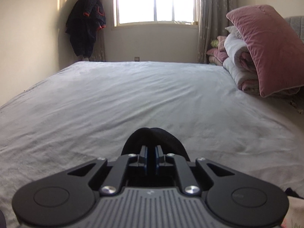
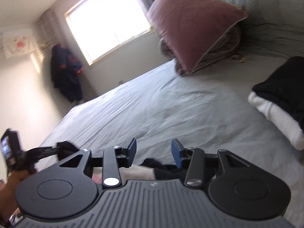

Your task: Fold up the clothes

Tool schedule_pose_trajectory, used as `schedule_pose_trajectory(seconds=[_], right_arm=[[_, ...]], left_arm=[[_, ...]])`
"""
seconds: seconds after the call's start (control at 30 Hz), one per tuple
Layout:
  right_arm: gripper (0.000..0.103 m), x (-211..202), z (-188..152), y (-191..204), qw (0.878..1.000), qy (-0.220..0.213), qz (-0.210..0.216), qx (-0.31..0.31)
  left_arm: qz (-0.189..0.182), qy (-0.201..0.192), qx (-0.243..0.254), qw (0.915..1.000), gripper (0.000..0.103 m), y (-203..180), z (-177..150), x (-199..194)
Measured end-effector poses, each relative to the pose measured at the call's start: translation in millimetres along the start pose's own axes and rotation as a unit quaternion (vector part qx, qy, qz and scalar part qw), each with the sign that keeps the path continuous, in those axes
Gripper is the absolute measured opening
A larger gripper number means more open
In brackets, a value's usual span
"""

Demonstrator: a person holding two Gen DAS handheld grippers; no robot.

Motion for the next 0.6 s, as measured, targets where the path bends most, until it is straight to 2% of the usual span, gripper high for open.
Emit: schedule_pose_trajectory(seconds=[0.07,0.2,0.37,0.5,0.6], right_arm=[[0.045,2.1,-3.8,8.1,1.0,0.02,0.012,-0.01],[0.046,10.7,-16.6,21.5,0.996,0.081,0.017,-0.025],[0.046,22.7,-38.8,23.9,0.986,0.166,0.023,-0.007],[0.046,23.9,-49.7,23.7,0.979,0.197,0.037,0.024],[0.047,22.5,-54.8,26.9,0.974,0.219,0.049,0.043]], left_arm=[[-0.002,0.0,0.011,0.9999,0.012,-3.0,-3.6,-0.9],[-0.017,0.008,0.023,0.9996,0.035,-3.5,-8.0,-9.5],[-0.051,0.038,0.024,0.9977,0.046,0.9,-18.8,-26.7],[-0.081,0.075,0.026,0.9935,0.055,6.4,-39.0,-38.9],[-0.103,0.115,0.026,0.9877,0.056,10.2,-61.7,-46.0]])
Point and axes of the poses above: each gripper's, at about its wrist camera, not at the fingertips, and x roughly the way its jaws point, y to its left, z to its top, the point moved 3 cm from there along x, roughly the way its jaws point, and after that the axes turned 12 degrees about z, right-handed, at the moved point
